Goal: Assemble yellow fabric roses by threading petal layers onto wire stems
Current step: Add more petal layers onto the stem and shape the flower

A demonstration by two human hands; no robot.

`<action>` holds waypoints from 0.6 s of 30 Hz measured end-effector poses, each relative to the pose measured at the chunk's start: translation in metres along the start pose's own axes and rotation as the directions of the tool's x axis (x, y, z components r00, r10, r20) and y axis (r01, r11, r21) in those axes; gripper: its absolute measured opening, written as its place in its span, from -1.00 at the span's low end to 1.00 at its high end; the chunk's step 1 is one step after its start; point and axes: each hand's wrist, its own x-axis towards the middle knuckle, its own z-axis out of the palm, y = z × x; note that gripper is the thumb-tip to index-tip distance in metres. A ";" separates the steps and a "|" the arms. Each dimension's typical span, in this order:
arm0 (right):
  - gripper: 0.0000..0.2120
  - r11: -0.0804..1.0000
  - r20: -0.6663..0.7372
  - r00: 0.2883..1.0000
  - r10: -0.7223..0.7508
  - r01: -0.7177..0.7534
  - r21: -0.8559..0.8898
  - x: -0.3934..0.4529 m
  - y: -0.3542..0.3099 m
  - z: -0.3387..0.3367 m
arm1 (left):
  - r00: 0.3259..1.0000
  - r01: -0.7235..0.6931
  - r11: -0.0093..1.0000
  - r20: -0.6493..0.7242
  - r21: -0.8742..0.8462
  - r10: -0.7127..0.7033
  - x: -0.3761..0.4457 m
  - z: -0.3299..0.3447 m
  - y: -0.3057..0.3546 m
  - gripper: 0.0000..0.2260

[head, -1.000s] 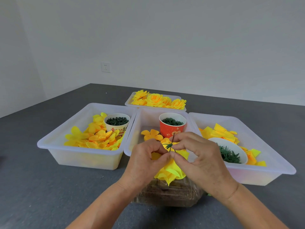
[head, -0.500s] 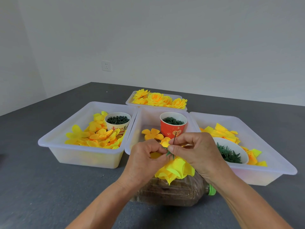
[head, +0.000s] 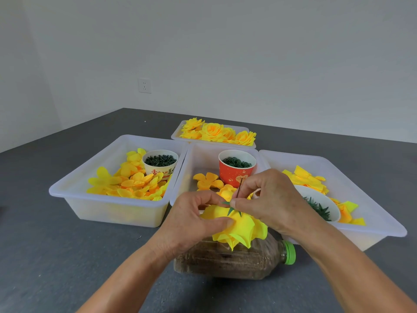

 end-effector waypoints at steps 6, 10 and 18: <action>-0.90 0.999 0.090 0.996 0.008 -0.003 -0.051 0.008 -0.002 -0.004 | 1.000 -0.011 0.999 -0.009 0.033 0.012 0.002 -0.001 -0.003 -0.73; -0.85 0.997 0.036 0.999 0.038 -0.040 0.065 0.004 0.002 0.000 | 1.000 -0.012 0.999 -0.009 0.043 0.012 0.001 -0.001 -0.004 -0.70; -0.88 0.985 -0.009 0.996 0.088 -0.085 0.153 -0.002 0.007 0.005 | 1.000 0.005 0.998 -0.022 0.061 -0.004 0.001 -0.001 -0.004 -0.74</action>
